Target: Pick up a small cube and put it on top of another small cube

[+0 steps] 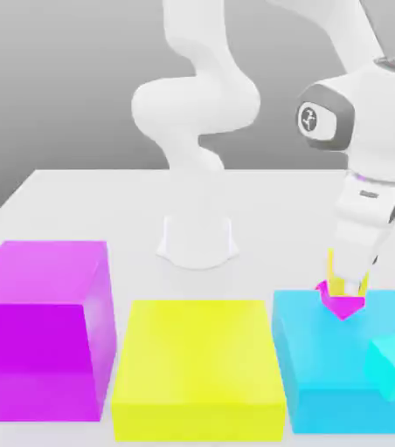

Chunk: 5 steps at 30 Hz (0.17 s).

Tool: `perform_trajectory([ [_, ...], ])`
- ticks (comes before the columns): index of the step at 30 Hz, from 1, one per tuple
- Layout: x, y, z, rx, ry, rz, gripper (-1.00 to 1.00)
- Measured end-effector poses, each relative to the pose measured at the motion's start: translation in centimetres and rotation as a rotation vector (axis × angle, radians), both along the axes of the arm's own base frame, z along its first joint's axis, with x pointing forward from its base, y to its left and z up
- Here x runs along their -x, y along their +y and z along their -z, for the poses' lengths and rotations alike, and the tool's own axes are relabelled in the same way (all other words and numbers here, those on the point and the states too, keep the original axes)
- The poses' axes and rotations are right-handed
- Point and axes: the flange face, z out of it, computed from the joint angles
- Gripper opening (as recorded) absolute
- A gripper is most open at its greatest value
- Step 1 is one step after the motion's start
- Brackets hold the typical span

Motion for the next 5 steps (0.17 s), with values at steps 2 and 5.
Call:
perform_trajectory([
  [2, -0.1, 0.0, -1.3, 0.001, -0.001, -0.001, 1.00],
  [5, 0.0, 0.0, -5.0, 0.001, -0.001, -0.001, 1.00],
])
